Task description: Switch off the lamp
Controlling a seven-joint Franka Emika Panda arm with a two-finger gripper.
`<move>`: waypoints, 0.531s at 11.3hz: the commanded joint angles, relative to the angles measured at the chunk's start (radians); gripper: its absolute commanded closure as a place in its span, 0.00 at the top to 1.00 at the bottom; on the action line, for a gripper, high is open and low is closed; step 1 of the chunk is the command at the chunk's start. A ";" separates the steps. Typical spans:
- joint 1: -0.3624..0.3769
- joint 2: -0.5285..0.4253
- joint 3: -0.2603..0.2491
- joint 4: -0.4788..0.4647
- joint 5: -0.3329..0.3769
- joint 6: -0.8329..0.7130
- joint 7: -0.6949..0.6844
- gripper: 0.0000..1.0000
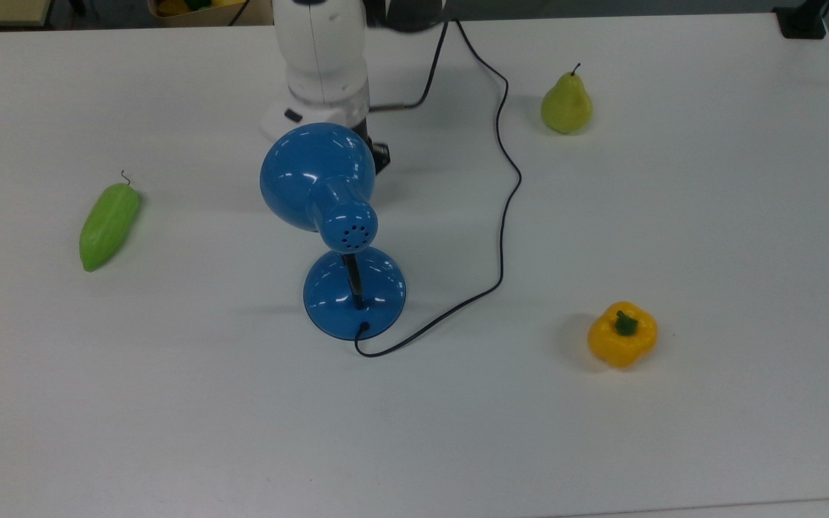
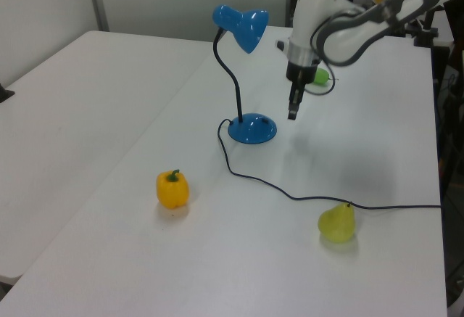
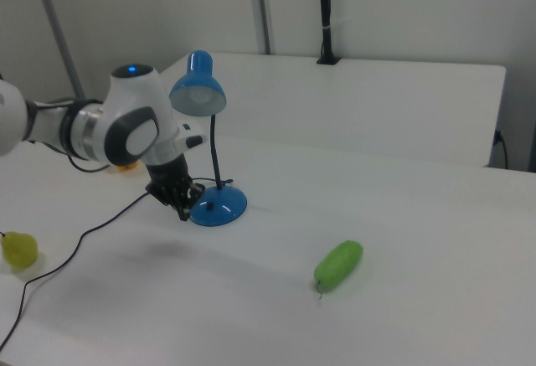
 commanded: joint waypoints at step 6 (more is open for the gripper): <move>-0.020 -0.242 -0.005 0.198 -0.007 -0.664 0.091 1.00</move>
